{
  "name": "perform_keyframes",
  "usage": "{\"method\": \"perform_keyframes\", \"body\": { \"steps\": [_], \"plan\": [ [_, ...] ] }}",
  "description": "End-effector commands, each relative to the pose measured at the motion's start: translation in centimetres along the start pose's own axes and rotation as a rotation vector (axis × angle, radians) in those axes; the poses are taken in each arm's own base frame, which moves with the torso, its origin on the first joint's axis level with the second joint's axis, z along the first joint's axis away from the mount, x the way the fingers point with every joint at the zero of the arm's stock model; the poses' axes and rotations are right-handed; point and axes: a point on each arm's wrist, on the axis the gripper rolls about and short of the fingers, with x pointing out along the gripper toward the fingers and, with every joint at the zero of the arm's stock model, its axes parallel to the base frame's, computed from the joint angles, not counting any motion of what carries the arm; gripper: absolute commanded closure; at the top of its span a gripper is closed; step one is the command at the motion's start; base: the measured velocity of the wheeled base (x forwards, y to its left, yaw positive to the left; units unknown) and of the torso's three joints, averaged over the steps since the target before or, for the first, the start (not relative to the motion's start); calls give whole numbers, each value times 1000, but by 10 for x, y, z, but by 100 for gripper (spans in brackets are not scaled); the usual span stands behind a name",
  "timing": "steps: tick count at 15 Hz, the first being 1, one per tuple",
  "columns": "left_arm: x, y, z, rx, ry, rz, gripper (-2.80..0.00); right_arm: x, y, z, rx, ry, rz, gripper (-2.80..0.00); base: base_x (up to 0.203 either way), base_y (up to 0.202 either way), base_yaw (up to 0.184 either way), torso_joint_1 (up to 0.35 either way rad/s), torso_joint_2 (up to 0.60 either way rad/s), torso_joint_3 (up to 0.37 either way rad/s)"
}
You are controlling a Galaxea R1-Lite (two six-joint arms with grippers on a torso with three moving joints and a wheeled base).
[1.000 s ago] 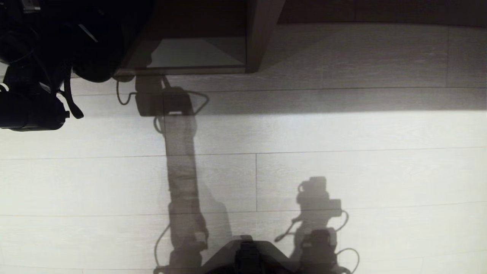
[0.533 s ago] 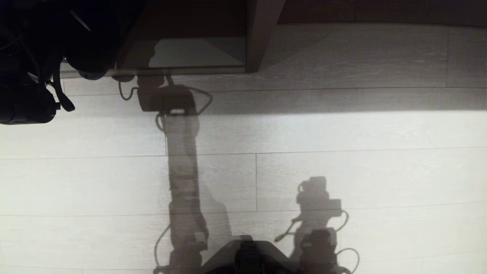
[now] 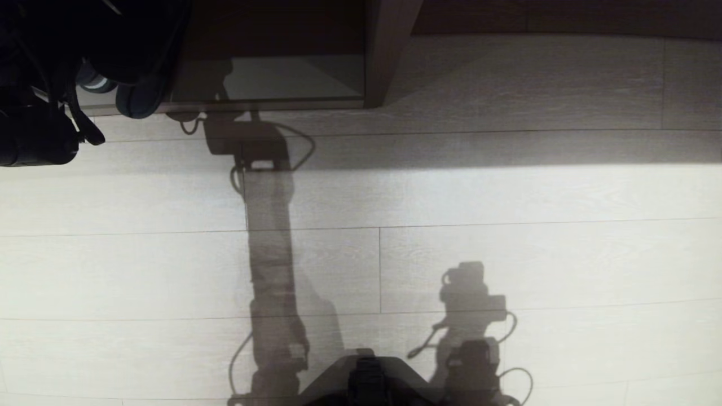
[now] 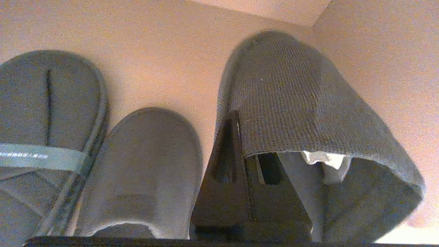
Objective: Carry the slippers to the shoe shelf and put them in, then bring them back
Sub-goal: Place the slippers on the floor
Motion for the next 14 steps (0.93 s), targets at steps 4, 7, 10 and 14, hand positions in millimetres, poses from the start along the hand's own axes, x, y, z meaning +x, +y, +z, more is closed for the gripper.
{"method": "perform_keyframes", "body": {
  "steps": [4,7,10,14],
  "plan": [
    [-7,21,-48,-1,73,34,0,0,0,0,0,-1,0,0,0,0,0,0,0,0],
    [-16,37,-94,3,135,60,0,0,0,0,0,-1,-1,0,0,0,0,0,0,0],
    [-16,44,-112,6,152,70,0,0,0,0,0,-1,-1,0,0,0,0,0,0,0],
    [-17,46,-118,5,163,74,0,0,0,0,0,-1,0,0,0,0,0,0,0,0]
  ]
}}
